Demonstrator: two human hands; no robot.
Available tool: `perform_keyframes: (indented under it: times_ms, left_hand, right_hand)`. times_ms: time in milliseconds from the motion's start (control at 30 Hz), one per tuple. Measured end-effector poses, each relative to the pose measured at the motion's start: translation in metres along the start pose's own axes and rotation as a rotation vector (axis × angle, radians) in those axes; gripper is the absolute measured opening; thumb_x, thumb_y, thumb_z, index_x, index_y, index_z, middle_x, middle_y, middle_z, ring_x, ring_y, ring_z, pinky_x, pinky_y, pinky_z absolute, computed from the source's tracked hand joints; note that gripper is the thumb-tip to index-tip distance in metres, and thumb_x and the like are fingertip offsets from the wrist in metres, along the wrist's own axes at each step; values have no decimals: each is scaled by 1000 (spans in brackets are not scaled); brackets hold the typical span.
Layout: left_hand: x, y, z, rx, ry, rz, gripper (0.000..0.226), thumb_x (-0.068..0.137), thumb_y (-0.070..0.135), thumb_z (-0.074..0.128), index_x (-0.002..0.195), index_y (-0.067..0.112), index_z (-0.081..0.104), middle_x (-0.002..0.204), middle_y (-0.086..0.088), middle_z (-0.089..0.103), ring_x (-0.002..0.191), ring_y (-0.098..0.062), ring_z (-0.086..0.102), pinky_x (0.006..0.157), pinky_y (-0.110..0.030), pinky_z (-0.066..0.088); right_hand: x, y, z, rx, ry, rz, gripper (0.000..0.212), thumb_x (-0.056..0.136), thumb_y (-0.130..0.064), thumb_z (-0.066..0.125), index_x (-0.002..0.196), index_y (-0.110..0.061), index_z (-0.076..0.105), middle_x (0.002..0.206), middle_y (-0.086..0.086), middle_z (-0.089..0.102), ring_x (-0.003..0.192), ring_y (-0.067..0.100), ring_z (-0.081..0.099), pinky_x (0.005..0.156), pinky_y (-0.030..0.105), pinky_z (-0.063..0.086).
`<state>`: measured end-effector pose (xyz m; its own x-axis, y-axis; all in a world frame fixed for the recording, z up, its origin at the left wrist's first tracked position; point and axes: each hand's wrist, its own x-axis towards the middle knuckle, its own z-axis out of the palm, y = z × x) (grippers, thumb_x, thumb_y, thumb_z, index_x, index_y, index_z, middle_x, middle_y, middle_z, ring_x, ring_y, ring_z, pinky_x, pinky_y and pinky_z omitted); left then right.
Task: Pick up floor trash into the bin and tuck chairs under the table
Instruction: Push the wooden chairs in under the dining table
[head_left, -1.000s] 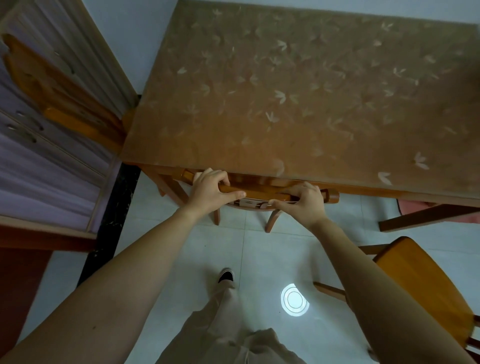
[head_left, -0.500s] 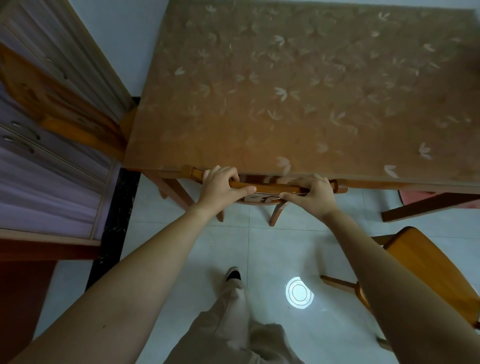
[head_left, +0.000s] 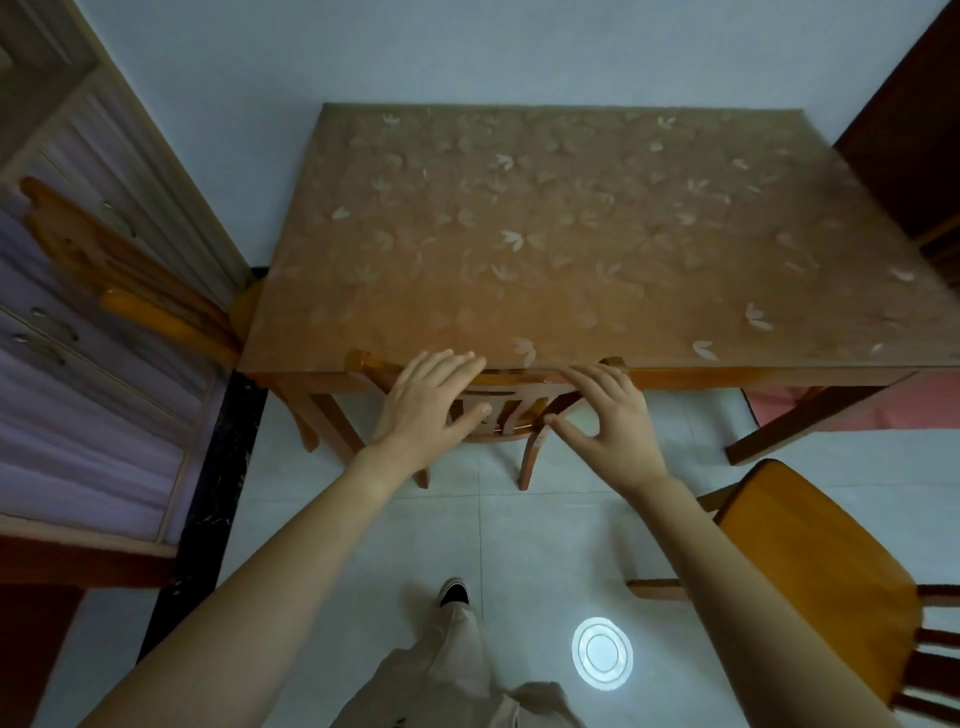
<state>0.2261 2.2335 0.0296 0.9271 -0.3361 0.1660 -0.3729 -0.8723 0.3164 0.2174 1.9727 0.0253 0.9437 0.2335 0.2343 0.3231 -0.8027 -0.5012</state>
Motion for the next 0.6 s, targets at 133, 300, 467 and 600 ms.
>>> perform_keyframes:
  times_ms: [133,300,467,600]
  left_hand:
    - [-32,50,-1,-16,33,73,57,99,55,26,148,27,33,153,6,34,144,-15,21,119,-40,10]
    - [-75,113,27,-74,-54,144,58,100,53,17,148,26,32,153,5,34,144,-14,21,119,-40,10]
    - [-117,175,68,-111,-220,261,58,100,55,16,149,29,30,151,6,37,143,-15,24,118,-38,10]
    - [-138,224,96,-167,-310,341,59,99,56,14,147,28,36,149,7,41,141,-16,30,117,-34,11]
  right_hand:
    - [-61,-1,-30,-86,27,31,62,92,-59,51,143,-23,47,149,-1,46,141,21,34,115,41,26]
    - [-159,8,-56,-131,22,212,65,96,-64,31,148,-27,40,153,-3,40,146,18,25,120,39,13]
    - [-270,25,-66,-142,42,400,62,96,-64,28,146,-30,43,152,-6,42,145,17,26,119,39,11]
    - [-352,36,-77,-142,96,577,65,94,-66,28,142,-28,49,147,-7,48,142,20,34,116,38,17]
